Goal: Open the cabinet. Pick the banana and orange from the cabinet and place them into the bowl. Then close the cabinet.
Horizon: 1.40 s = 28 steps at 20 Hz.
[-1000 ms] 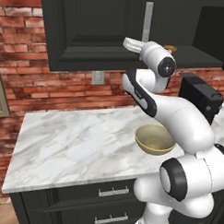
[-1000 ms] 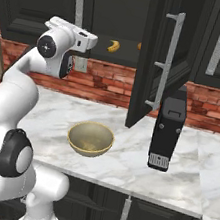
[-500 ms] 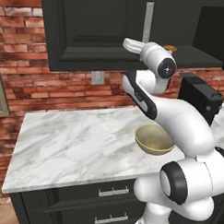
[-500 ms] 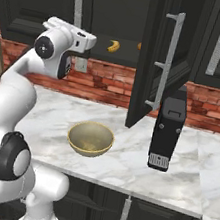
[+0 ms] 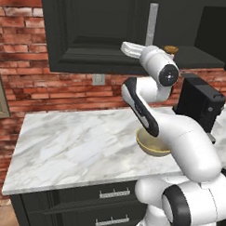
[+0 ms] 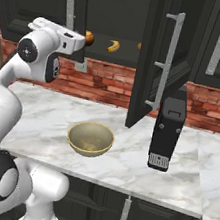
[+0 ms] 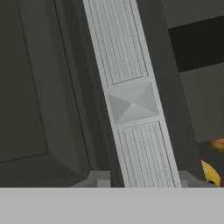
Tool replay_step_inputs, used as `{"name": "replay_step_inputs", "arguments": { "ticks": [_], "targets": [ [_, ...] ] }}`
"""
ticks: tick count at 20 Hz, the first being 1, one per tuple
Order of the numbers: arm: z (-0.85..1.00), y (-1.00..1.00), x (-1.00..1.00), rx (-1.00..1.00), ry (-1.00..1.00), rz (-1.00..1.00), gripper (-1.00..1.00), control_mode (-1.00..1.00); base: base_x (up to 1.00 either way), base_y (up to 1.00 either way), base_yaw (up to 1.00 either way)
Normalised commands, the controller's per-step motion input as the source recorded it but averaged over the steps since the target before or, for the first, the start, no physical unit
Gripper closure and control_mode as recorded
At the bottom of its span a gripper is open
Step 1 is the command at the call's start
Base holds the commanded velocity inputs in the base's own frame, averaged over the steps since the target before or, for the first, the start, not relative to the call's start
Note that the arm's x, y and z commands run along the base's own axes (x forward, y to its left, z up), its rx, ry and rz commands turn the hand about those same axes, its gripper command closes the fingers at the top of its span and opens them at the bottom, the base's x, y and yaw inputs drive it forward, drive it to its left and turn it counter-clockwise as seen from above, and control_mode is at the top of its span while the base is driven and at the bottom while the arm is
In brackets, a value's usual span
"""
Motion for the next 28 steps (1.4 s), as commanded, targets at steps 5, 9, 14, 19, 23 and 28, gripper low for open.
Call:
{"name": "replay_step_inputs", "arguments": {
  "ticks": [5, 9, 14, 19, 23, 28],
  "targets": [
    [0.28, 0.65, -0.63, 0.00, 0.00, 0.00, 1.00, -1.00, 0.00, 0.00, 0.00],
    [0.35, 0.71, -0.70, -0.02, 0.00, 0.00, 1.00, -1.00, 0.00, 0.00, 0.00],
    [0.42, 0.79, -0.76, -0.03, 0.00, 0.00, 1.00, -1.00, 0.00, 0.00, 0.00],
    [0.43, 0.88, -0.77, -0.05, 0.00, 0.00, 1.00, -1.00, 0.00, 0.00, 0.00],
    [0.43, 0.99, -0.78, -0.08, 0.00, 0.00, 1.00, -1.00, 0.00, 0.00, 0.00],
    [0.32, 1.00, -0.68, -0.11, 0.00, 0.00, 1.00, -1.00, 0.00, 0.00, 0.00]
  ]
}}
